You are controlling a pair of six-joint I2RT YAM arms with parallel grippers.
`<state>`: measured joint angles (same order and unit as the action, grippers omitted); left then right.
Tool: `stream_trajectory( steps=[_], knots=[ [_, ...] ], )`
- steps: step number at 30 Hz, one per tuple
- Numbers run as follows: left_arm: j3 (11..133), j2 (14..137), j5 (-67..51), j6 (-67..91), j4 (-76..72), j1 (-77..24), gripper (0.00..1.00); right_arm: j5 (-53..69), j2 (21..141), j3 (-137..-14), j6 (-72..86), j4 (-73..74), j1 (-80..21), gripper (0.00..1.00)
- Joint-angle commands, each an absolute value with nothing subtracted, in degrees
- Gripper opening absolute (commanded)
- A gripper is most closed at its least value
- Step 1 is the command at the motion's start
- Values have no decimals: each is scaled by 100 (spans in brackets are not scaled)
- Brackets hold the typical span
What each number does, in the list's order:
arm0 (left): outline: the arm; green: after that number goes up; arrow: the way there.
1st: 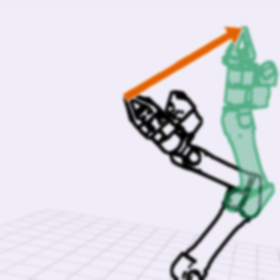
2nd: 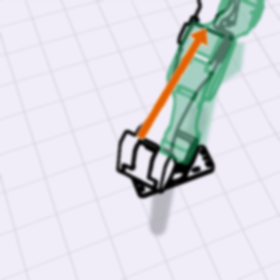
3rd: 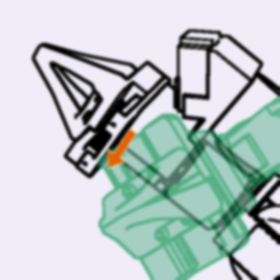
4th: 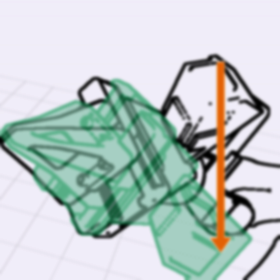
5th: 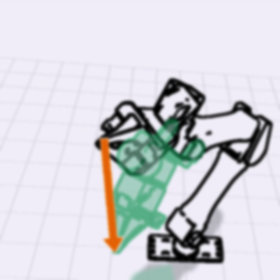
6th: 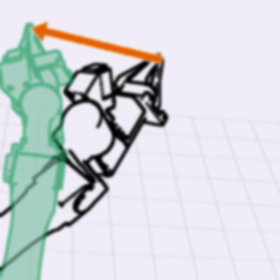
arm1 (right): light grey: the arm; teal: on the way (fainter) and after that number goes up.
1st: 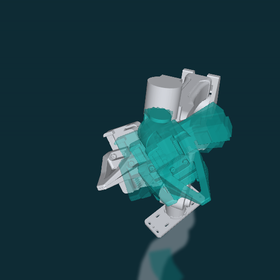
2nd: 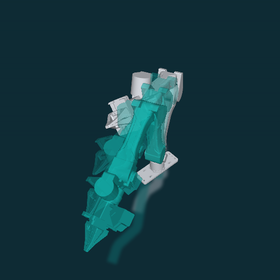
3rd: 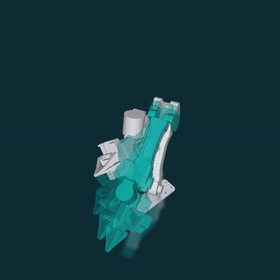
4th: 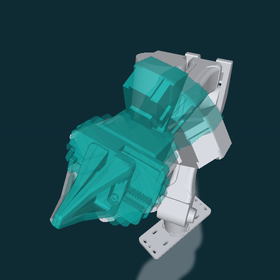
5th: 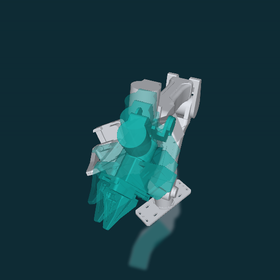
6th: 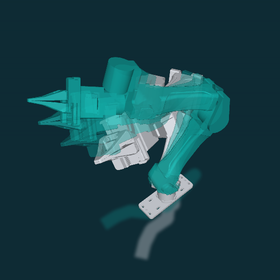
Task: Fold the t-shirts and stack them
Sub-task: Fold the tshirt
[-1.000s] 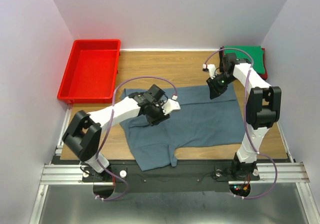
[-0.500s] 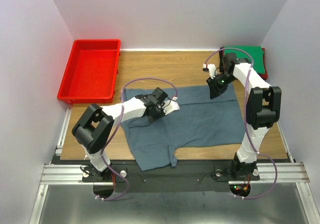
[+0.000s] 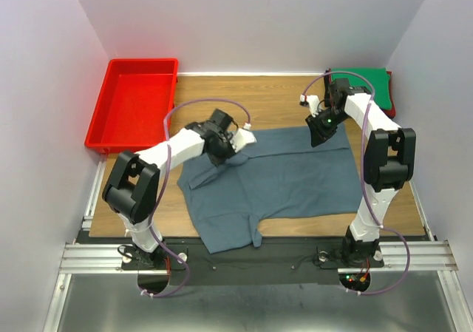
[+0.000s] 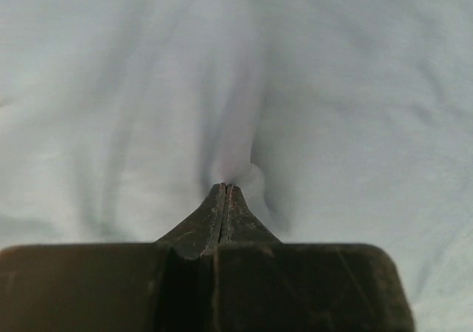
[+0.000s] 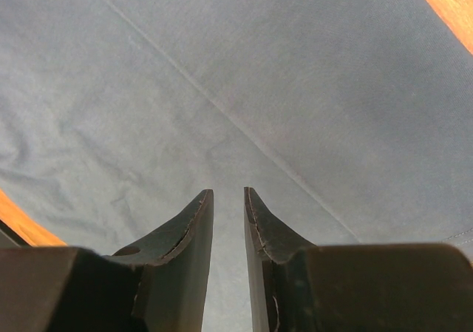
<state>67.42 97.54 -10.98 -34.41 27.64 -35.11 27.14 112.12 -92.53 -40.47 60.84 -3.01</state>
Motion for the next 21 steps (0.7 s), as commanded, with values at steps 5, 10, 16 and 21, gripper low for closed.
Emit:
stream_trajectory(
  steps=[5,10,16,21],
  knots=[
    [7655,10150,-1933,-4016,3182,-2541,0,2663,11233,-9360,-4052,6108,-264,27],
    [8129,10854,-1837,-4034,3208,-2128,10,2663,11215,-9316,-4069,6108,-264,27],
    [8384,10636,-2047,-3973,3269,-1846,45,2610,11180,-9238,-4104,6100,-264,27],
    [8254,10187,-2372,-3815,3296,-1784,42,2628,11162,-9185,-4104,6091,-264,28]
  ],
)
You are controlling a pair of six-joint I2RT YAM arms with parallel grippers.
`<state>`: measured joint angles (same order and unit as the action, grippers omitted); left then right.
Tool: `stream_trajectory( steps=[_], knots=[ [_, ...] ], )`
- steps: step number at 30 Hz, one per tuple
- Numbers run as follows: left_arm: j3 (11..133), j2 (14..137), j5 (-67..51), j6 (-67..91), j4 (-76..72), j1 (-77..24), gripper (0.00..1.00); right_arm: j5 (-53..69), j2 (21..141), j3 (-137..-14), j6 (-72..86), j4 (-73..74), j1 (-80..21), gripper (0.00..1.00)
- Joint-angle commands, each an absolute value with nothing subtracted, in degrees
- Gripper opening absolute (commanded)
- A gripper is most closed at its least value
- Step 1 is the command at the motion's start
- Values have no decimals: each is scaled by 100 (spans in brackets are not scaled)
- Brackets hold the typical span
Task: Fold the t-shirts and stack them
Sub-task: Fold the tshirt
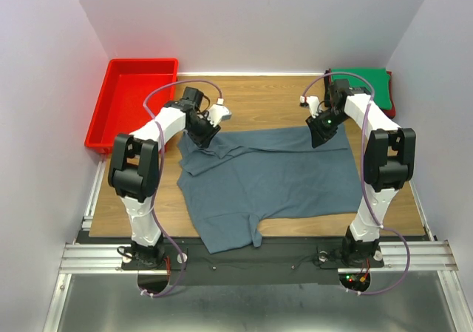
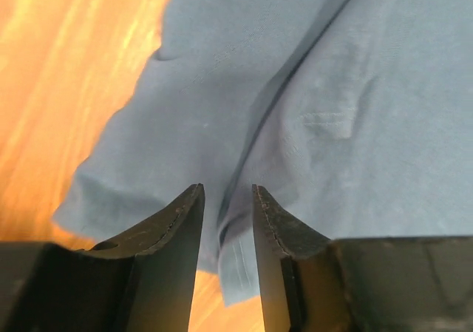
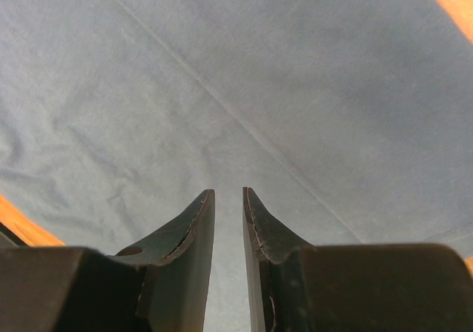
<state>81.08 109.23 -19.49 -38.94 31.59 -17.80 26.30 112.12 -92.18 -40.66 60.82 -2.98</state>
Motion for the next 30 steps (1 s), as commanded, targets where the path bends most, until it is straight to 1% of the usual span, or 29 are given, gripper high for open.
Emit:
stream_trajectory(
  steps=[1,4,5,8,14,23,24,30],
  knots=[
    [8209,10030,-2399,-3788,3287,-1793,41,2645,11162,-9185,-4104,6091,-264,27],
    [8095,9906,-2452,-3797,3340,-1924,39,2646,11197,-9185,-4069,6082,-264,27],
    [8069,9905,-2409,-3814,3366,-1986,37,2646,11197,-9185,-4061,6073,-272,27],
    [7963,9905,-2373,-3718,3340,-2206,36,2628,11224,-9176,-4017,6065,-264,27],
    [7814,10177,-2004,-3420,3129,-2627,42,2514,11233,-9150,-3999,6047,-202,27],
    [7796,10590,-1784,-3393,3050,-2865,45,2461,11232,-9097,-4008,6038,-167,27],
    [7831,10678,-1741,-3375,3041,-2874,50,2461,11241,-9097,-4008,6038,-167,27],
    [7910,10898,-1574,-3358,2962,-2883,50,2426,11259,-9088,-4008,6038,-158,27]
  ],
)
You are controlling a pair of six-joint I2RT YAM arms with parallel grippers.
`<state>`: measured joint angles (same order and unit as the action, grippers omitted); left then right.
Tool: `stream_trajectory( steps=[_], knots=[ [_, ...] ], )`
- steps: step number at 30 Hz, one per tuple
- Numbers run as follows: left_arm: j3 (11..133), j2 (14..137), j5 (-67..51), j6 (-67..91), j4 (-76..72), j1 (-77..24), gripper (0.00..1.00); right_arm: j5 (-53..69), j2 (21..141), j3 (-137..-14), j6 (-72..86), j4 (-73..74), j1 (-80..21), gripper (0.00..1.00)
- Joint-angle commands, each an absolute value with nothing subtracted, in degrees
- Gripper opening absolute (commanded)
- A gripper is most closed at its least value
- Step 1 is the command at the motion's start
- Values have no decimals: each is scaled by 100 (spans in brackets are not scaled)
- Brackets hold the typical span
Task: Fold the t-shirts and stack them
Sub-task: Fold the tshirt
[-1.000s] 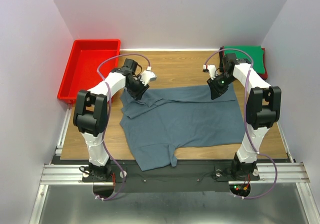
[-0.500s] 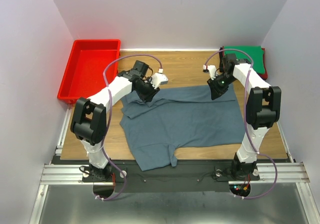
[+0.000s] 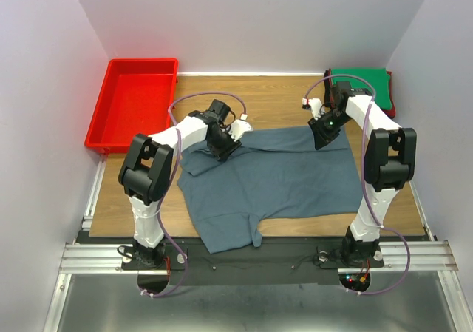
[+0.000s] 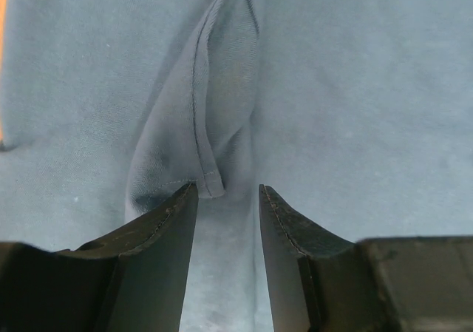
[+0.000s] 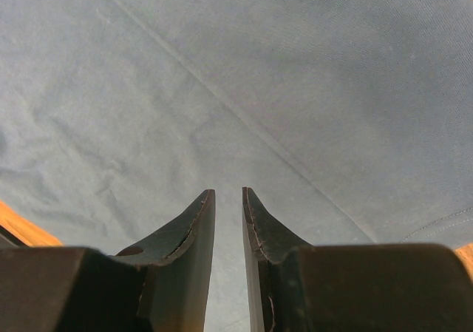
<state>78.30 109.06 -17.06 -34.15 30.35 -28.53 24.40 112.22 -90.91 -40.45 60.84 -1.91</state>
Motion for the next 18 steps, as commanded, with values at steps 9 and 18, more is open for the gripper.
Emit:
stream_trajectory(
  steps=[9,18],
  knots=[
    [8016,11083,-1450,-3305,2804,-2883,34,2426,11206,-9070,-4008,6038,-149,27],
    [8182,11021,-1538,-3331,2953,-2874,39,2461,11180,-9026,-4025,6047,-141,27]
  ],
)
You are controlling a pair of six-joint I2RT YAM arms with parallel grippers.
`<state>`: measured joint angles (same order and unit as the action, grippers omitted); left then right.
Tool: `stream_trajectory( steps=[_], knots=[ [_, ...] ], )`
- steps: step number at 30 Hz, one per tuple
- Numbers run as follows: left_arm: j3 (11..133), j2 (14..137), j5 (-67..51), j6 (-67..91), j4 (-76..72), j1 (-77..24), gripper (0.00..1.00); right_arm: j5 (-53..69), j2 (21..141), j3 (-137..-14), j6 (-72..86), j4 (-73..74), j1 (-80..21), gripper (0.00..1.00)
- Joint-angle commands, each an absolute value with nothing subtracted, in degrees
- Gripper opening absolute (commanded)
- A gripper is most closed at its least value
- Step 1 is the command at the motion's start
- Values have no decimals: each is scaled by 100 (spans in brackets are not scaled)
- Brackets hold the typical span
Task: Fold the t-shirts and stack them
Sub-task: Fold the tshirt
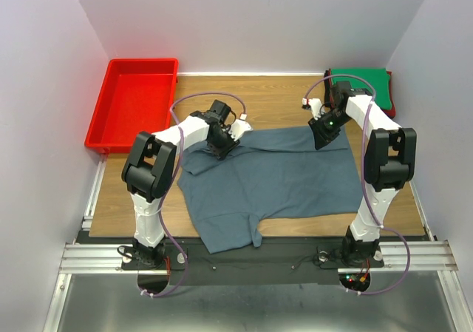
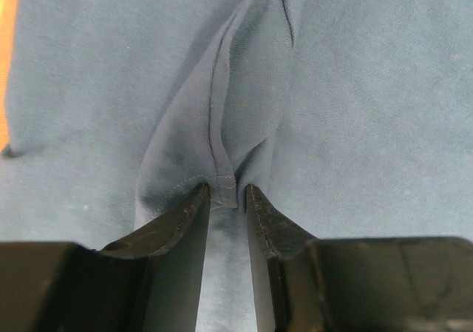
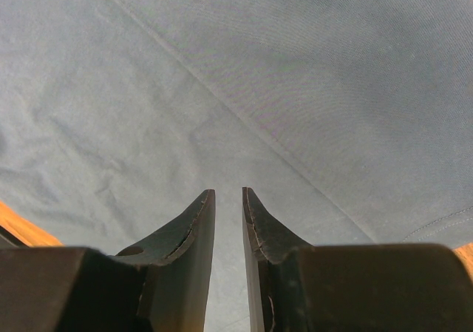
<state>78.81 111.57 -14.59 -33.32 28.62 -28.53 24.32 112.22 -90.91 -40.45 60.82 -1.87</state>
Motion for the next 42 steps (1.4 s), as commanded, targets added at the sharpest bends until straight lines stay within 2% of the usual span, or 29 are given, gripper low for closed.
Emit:
stream_trajectory(
  steps=[1,11,23,28,36,37,39,42],
  knots=[
    [8235,10987,-1590,-3331,3023,-2874,40,2461,11162,-9018,-4025,6056,-141,27],
    [8499,11135,-1609,-3173,3138,-2865,39,2487,11127,-8947,-4069,6047,-141,27],
    [8042,11065,-1468,-3182,3068,-2883,39,2470,11101,-8859,-4166,6021,-123,26],
    [8024,11162,-1310,-3252,3023,-2874,36,2452,11136,-8938,-4175,6029,-114,26],
    [8103,10978,-1406,-3261,3155,-2883,15,2470,11118,-8930,-4175,6029,-114,26],
    [8130,10925,-1415,-3261,3225,-2883,8,2461,11118,-8938,-4166,6029,-114,26],
    [8165,10846,-1502,-3278,3304,-2883,2,2478,11136,-8956,-4166,6021,-114,26],
    [8270,10644,-1775,-3331,3629,-2883,0,2470,11118,-8965,-4166,6029,-114,26]
  ],
)
